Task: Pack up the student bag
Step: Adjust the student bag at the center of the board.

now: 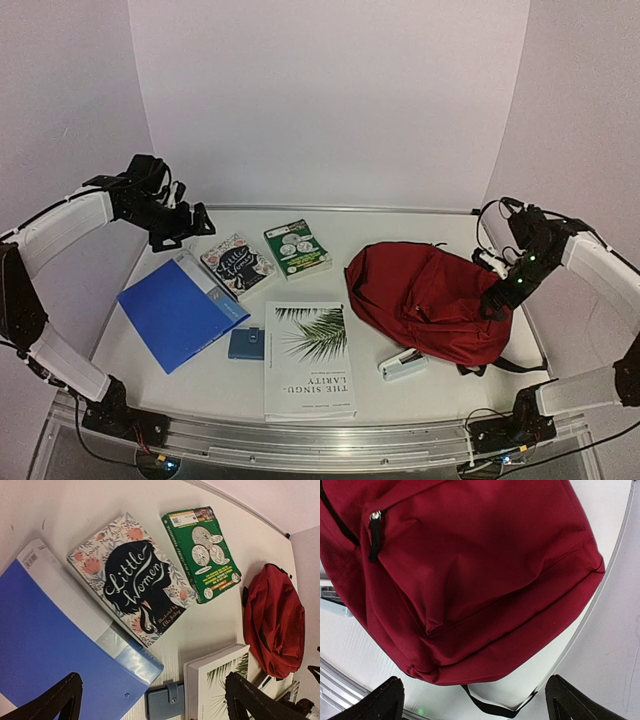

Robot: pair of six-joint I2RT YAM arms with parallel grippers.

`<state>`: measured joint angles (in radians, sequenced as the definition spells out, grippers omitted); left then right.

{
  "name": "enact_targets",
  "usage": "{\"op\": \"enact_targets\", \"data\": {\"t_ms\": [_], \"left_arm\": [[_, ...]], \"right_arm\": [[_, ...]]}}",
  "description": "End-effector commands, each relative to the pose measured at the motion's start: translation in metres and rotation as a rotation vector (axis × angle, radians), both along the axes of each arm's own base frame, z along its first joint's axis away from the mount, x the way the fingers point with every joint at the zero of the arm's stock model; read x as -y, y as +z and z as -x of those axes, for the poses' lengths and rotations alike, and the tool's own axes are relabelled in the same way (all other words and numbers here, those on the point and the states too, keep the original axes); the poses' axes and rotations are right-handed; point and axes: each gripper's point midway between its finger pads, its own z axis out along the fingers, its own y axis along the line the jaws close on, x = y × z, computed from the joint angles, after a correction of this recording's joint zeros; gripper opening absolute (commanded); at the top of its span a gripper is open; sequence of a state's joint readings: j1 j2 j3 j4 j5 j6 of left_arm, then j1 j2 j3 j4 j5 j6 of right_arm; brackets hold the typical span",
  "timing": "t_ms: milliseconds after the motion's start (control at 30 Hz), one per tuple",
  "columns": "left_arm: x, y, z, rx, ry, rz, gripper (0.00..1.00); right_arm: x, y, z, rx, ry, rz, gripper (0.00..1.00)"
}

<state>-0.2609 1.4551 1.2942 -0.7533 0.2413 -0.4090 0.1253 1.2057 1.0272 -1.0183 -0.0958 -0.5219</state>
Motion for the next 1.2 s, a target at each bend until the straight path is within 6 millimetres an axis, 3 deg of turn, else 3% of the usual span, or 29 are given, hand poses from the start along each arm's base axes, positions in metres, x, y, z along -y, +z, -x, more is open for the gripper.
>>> {"op": "enact_targets", "data": {"t_ms": [0, 267, 367, 533, 667, 900, 1000, 1067, 1167], "left_arm": [[0.048, 0.015, -0.005, 0.081, -0.146, 0.045, 1.00], [0.160, -0.009, -0.003, 0.078, -0.396, 0.027, 1.00], [0.198, -0.019, -0.003, 0.079, -0.477, 0.040, 1.00], [0.243, -0.034, -0.004, 0.062, -0.577, 0.045, 1.00], [0.251, -0.039, -0.002, 0.054, -0.588, 0.055, 1.00], [0.239, -0.044, 0.012, 0.046, -0.563, 0.067, 1.00], [0.232, -0.044, 0.016, 0.039, -0.538, 0.061, 1.00], [0.226, -0.043, 0.018, 0.038, -0.520, 0.053, 1.00], [0.218, -0.041, 0.019, 0.040, -0.484, 0.043, 1.00]], "right_arm": [[0.011, -0.021, 0.010, -0.071, 0.052, 0.085, 0.98], [0.043, -0.067, 0.011, -0.175, 0.063, 0.273, 0.98], [0.061, -0.074, -0.006, -0.168, 0.021, 0.306, 0.98], [0.078, -0.074, -0.058, -0.109, -0.046, 0.343, 0.98], [0.077, -0.072, -0.111, -0.058, -0.079, 0.336, 0.98], [0.082, -0.062, -0.205, 0.058, -0.126, 0.360, 0.98], [0.079, -0.030, -0.244, 0.172, -0.192, 0.329, 0.98], [0.060, 0.001, -0.260, 0.250, -0.215, 0.248, 0.98], [-0.001, 0.033, -0.261, 0.309, -0.154, 0.112, 0.98]]}}
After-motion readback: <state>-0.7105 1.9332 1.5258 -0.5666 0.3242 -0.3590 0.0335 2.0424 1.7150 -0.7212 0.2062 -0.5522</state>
